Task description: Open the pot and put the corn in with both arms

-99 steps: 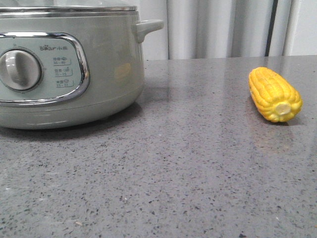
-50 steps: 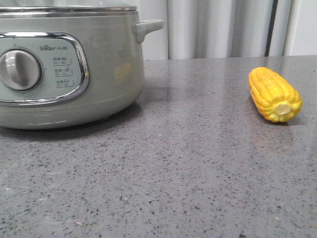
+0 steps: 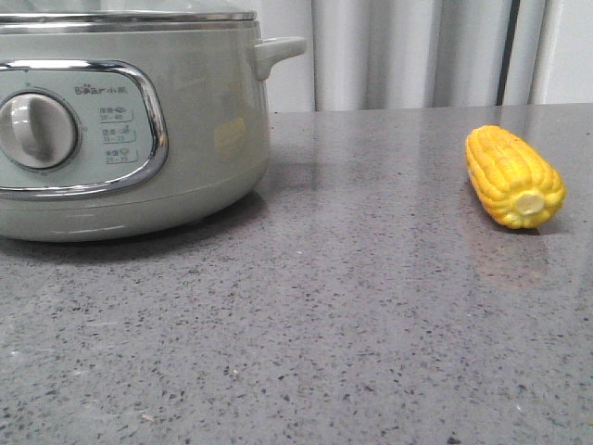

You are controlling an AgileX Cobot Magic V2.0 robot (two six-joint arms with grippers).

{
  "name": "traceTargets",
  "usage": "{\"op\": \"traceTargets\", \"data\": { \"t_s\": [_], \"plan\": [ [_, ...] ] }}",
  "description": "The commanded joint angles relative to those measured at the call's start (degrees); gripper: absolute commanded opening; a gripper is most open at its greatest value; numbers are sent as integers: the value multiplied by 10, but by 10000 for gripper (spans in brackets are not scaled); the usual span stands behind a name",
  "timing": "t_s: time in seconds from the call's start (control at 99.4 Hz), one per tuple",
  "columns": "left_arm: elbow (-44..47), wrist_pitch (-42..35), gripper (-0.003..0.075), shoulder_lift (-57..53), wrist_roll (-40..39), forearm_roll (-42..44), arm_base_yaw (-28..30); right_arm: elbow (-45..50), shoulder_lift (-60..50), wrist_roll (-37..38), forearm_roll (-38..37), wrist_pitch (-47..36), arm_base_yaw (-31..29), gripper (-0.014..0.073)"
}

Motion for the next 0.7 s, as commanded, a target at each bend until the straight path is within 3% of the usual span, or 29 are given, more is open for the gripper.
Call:
{"op": "traceTargets", "data": {
  "t_s": [0.0,0.111,0.443,0.593,0.664,0.694],
  "plan": [
    [16,-21,-20,-17,0,-1,2,10,-13,-2,1,-11,-4,-71],
    [16,-23,-20,-17,0,-1,2,10,-13,-2,-21,-37,-4,-71],
    [16,-23,-20,-17,0,3,2,10,-13,-2,-24,-258,-4,-71],
    [16,-26,-20,-17,0,1,2,10,-13,-1,-15,-310,-4,-71],
    [16,-58,-20,-17,0,-43,2,10,-13,16,35,-306,-4,-71],
    [16,-80,-20,-17,-2,-105,2,10,-13,21,67,-304,-4,-71]
  ]
}}
